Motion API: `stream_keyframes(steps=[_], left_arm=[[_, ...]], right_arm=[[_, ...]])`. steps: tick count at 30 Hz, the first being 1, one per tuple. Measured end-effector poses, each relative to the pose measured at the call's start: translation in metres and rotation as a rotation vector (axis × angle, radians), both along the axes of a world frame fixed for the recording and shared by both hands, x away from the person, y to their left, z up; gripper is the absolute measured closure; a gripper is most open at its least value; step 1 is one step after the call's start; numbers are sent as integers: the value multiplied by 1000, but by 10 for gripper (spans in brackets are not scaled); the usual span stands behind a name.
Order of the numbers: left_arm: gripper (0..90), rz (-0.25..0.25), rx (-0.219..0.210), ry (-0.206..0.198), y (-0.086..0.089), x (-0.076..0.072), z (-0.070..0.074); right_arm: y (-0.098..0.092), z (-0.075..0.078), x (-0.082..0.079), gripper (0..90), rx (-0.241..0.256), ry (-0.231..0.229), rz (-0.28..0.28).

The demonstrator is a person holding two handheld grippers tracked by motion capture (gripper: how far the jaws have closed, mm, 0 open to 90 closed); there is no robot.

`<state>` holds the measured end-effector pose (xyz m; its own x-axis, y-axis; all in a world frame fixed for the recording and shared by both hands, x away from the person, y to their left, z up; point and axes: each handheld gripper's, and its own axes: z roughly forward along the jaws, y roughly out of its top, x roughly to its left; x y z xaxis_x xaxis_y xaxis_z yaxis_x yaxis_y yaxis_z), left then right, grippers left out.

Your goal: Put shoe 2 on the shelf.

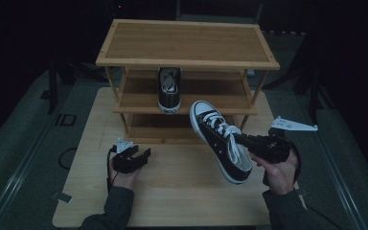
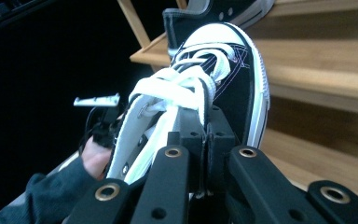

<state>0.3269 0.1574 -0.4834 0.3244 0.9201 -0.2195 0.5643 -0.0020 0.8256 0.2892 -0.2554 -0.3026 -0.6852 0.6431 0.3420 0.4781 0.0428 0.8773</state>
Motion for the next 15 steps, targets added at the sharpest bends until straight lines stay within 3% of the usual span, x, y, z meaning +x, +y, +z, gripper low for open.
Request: stream_keyframes(steps=[15], left_arm=[[438, 0, 5, 0, 0, 1, 0]], right_arm=[[20, 21, 45, 883, -25, -20, -133]])
